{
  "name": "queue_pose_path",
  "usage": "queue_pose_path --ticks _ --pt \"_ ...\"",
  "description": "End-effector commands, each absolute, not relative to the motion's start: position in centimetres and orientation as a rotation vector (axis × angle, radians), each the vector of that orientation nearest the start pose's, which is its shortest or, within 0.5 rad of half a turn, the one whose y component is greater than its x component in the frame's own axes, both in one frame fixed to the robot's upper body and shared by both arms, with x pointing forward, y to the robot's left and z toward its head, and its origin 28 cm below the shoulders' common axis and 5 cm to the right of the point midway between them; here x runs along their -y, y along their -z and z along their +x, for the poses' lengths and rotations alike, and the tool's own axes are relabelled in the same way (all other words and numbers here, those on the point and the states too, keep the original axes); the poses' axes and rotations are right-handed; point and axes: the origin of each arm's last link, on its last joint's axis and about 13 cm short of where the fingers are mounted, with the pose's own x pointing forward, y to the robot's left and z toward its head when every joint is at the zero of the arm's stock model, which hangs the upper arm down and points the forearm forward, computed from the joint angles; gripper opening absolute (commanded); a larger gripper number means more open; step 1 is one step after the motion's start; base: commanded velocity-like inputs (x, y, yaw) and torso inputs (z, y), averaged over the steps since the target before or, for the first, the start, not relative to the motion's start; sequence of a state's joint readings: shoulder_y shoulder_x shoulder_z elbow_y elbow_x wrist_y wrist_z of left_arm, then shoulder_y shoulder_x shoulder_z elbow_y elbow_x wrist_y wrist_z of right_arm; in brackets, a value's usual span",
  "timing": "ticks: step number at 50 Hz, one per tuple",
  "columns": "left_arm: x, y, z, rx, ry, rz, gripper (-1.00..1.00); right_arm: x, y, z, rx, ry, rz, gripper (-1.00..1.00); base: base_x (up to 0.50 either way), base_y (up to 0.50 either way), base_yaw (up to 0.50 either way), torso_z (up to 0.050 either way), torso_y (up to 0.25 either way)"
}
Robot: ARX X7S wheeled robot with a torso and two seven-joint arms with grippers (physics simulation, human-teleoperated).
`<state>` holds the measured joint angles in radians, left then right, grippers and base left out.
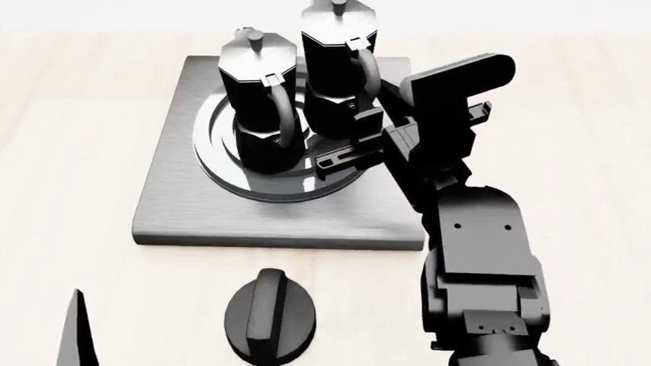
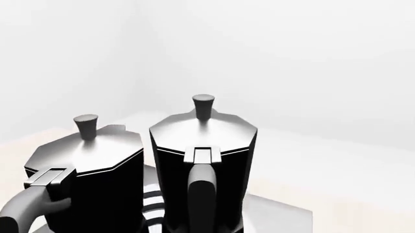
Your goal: Put both moka pots on the stove.
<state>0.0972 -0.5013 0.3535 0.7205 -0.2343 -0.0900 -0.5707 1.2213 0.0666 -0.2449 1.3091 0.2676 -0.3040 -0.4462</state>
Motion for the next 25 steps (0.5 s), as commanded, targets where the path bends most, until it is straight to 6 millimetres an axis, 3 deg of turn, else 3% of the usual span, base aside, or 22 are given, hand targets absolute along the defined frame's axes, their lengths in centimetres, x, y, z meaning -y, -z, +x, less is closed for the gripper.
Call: queue_pose_path --ticks 1,25 --pt "-20.35 -12.04 15.64 0.375 0.007 0.016 1.0 11.47 -15.98 42.55 0.223 -0.421 0.008 -1.0 0.0 0.0 0.0 0.0 0.0" --pt "-20.44 -12.04 15.68 0.375 0.004 0.015 1.0 11.31 -15.21 42.32 0.215 -0.42 -0.016 -1.0 0.0 0.0 0.0 0.0 0.001"
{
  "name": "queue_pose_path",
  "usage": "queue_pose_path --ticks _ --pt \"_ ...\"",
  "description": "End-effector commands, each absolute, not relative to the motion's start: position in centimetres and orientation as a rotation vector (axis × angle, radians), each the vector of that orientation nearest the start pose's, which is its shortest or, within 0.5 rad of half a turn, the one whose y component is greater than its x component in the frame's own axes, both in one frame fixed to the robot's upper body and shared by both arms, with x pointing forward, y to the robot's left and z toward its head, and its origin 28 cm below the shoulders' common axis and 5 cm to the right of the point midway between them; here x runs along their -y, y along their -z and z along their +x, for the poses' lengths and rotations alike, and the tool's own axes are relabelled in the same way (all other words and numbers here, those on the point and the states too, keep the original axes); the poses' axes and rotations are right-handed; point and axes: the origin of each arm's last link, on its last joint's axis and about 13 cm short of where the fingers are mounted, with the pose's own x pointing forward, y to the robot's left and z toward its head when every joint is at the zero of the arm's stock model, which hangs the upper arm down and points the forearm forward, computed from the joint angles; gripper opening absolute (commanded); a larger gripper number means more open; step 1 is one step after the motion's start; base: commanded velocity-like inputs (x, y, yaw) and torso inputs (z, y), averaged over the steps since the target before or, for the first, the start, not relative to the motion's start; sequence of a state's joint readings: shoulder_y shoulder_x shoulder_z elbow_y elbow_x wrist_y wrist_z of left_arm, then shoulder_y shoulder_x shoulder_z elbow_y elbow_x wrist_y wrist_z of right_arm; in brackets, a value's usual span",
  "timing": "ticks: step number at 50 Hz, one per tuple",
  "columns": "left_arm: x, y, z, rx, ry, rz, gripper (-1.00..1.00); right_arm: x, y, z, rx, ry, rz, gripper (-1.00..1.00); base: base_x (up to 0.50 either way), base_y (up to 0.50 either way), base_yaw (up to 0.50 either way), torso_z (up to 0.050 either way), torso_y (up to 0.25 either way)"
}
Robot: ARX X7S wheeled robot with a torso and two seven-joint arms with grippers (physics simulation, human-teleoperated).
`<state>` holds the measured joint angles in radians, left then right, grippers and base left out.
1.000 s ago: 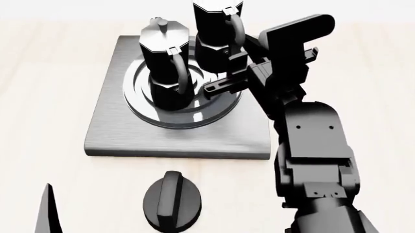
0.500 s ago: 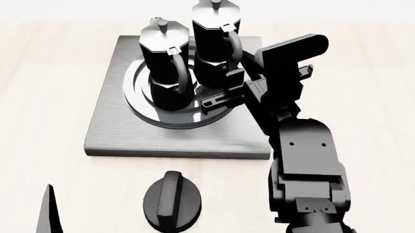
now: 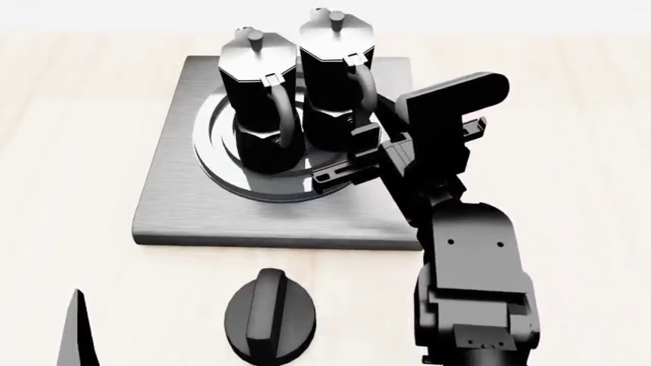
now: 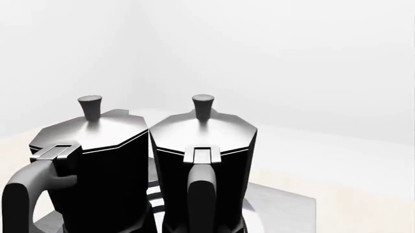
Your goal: Put both moka pots on the stove.
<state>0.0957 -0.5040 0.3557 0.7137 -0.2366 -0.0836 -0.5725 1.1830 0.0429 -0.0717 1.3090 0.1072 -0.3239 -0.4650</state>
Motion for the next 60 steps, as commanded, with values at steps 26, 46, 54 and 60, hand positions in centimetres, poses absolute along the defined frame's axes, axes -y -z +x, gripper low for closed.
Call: queue_pose_path --ticks 26,46,54,60 --pt "-20.4 -11.9 15.7 0.374 0.007 0.017 1.0 11.4 -14.7 42.1 0.23 -0.395 -0.036 1.0 0.0 0.0 0.0 0.0 0.0" --pt "-20.3 -12.0 15.6 0.378 0.007 0.019 1.0 10.9 -20.6 30.8 0.56 -0.229 -0.078 1.0 0.0 0.0 0.0 0.0 0.0" --pt "-20.3 -12.1 15.6 0.381 0.01 0.02 1.0 10.1 -20.8 27.2 0.647 -0.074 -0.13 1.0 0.0 0.0 0.0 0.0 0.0" --pt "-20.3 -12.0 15.6 0.38 0.008 0.019 1.0 10.2 -20.7 25.7 0.694 -0.06 -0.099 1.0 0.0 0.0 0.0 0.0 0.0"
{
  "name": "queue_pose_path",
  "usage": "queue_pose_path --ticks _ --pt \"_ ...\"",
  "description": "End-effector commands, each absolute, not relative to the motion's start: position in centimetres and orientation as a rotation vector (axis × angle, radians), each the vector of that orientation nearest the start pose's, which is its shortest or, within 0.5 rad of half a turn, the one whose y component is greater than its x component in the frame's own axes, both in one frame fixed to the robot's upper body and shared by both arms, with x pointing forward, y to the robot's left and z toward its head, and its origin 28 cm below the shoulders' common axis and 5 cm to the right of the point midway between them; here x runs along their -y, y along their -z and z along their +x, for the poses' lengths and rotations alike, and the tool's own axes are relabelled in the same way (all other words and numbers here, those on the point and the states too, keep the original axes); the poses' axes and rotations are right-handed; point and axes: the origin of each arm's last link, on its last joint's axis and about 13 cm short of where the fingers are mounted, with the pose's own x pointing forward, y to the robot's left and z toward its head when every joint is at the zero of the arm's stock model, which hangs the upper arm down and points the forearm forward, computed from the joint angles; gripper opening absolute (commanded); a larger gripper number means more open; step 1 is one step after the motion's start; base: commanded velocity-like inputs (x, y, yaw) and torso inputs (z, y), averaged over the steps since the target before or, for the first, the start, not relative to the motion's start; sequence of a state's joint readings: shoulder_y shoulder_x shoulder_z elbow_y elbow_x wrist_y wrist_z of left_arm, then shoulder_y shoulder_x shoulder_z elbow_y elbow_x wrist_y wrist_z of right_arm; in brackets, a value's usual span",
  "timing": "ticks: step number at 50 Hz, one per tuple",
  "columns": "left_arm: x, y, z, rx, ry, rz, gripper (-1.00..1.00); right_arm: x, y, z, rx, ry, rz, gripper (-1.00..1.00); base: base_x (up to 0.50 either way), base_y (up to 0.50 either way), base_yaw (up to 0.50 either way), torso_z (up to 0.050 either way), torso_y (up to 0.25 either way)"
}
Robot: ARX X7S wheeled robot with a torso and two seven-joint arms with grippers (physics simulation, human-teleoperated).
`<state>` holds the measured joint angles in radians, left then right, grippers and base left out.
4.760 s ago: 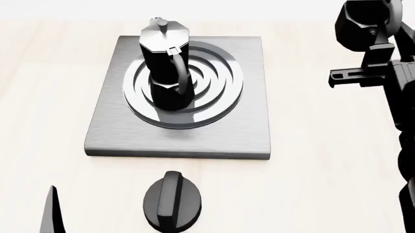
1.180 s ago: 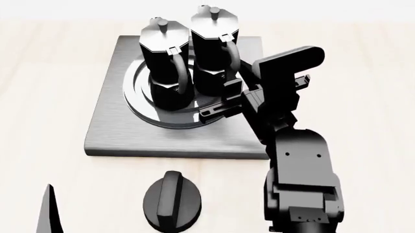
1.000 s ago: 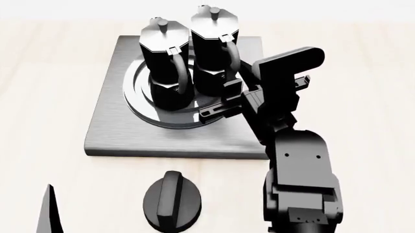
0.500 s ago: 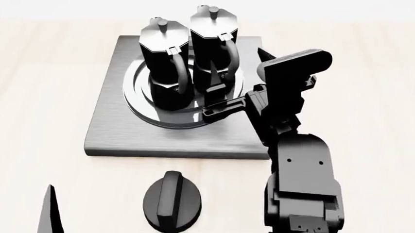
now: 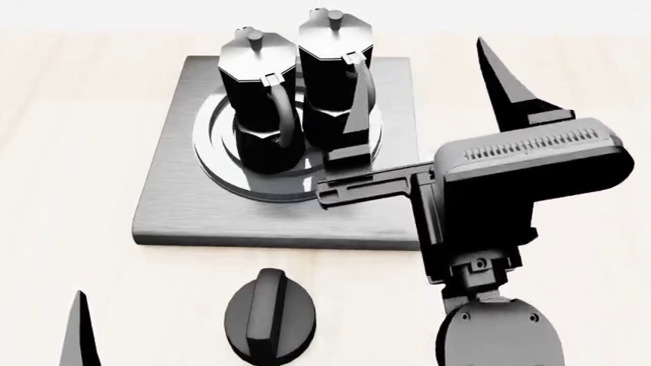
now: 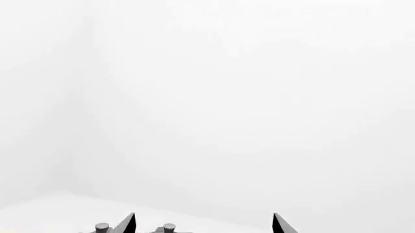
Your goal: Put both moka pots on the stove.
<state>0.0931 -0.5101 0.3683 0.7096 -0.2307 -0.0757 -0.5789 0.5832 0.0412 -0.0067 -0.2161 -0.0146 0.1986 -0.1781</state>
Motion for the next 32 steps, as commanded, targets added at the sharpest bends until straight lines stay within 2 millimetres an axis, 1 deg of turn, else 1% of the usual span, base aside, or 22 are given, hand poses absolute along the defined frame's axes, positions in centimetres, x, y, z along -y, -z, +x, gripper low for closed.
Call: queue_pose_path --ticks 1,10,20,23,32 --pt "-20.3 -12.0 15.6 0.381 0.009 0.02 1.0 10.3 -20.6 25.4 0.701 -0.046 -0.109 1.0 0.0 0.0 0.0 0.0 0.0" --pt "-20.3 -12.0 15.5 0.383 0.009 0.021 1.0 10.4 -19.5 23.5 0.708 -0.014 -0.161 1.0 0.0 0.0 0.0 0.0 0.0" --pt "-20.3 -12.1 15.4 0.385 0.01 0.02 1.0 10.4 -17.8 22.8 0.683 -0.026 -0.143 1.0 0.0 0.0 0.0 0.0 0.0" --pt "-20.3 -12.0 15.5 0.385 0.009 0.019 1.0 10.4 -16.8 22.8 0.669 -0.026 -0.138 1.0 0.0 0.0 0.0 0.0 0.0" --pt "-20.3 -12.1 15.5 0.386 0.008 0.017 1.0 10.2 -16.1 21.8 0.648 -0.035 -0.11 1.0 0.0 0.0 0.0 0.0 0.0"
